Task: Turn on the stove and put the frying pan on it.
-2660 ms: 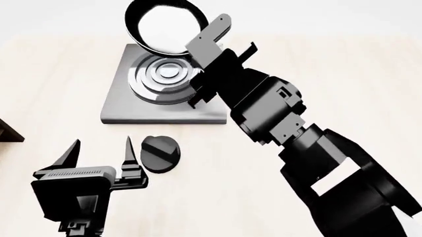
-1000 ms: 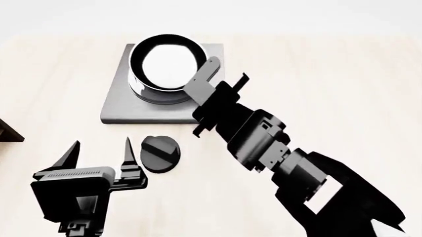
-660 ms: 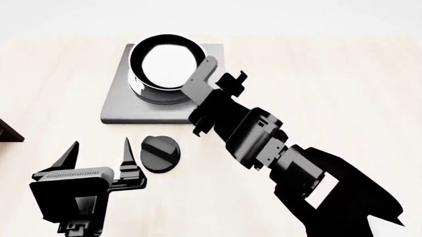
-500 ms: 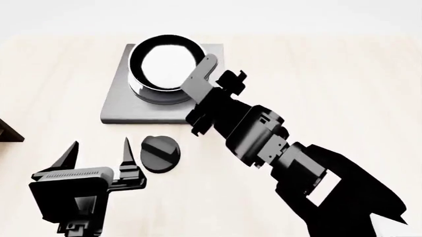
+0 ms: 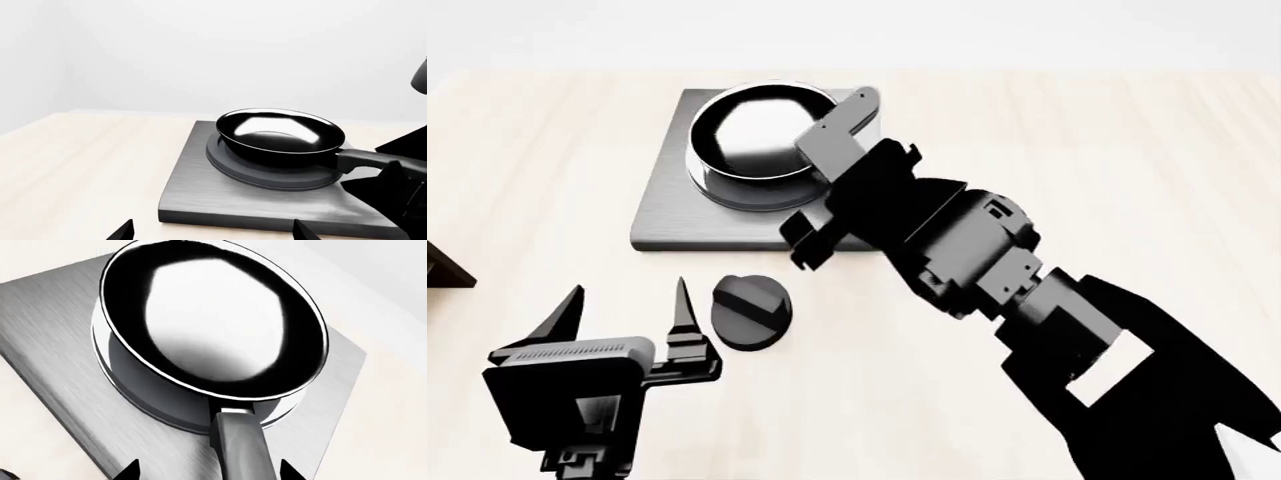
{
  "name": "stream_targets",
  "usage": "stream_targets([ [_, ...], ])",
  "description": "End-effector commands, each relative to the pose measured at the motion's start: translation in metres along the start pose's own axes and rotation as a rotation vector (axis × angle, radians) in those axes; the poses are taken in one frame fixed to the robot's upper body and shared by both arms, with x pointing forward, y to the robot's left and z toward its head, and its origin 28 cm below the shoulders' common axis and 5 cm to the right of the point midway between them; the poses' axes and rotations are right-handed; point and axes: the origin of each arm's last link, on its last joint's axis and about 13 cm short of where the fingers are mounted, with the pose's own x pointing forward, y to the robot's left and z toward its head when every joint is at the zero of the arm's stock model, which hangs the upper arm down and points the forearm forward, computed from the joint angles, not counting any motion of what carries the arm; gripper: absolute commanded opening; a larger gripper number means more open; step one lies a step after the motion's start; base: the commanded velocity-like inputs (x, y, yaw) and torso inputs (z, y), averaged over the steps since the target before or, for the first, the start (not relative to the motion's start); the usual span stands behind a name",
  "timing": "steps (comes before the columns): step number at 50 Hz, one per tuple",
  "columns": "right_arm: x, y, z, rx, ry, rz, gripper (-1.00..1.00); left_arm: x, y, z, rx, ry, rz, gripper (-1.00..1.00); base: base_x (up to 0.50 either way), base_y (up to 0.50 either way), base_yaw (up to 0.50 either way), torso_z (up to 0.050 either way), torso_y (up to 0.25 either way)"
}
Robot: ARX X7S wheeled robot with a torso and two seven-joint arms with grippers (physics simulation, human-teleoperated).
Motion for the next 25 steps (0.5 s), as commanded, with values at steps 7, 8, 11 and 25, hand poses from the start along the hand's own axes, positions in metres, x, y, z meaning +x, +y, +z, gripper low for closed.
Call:
stream_targets([
  [7, -0.029, -0.007, 0.019, 0.043, -0.086, 0.041, 1.0, 0.0, -0.001, 0.001, 0.003, -0.004, 0.0, 1.0, 0.0, 0.0, 0.0, 0.0, 0.0],
  [8, -0.03, -0.007, 0.02, 0.044, -0.09, 0.042, 1.0, 0.0, -0.001, 0.001, 0.003, -0.004, 0.0, 1.0, 0.0, 0.0, 0.0, 0.0, 0.0],
  [11, -0.035, -0.009, 0.023, 0.049, -0.109, 0.041, 1.0, 0.0, -0.001, 0.002, 0.003, -0.006, 0.0, 1.0, 0.0, 0.0, 0.0, 0.0, 0.0],
  [25, -0.075, -0.007, 0.017, 0.046, -0.27, -0.001, 1.0, 0.001, -0.002, 0.001, 0.01, -0.006, 0.013, 1.0, 0.0, 0.0, 0.0, 0.0, 0.0],
])
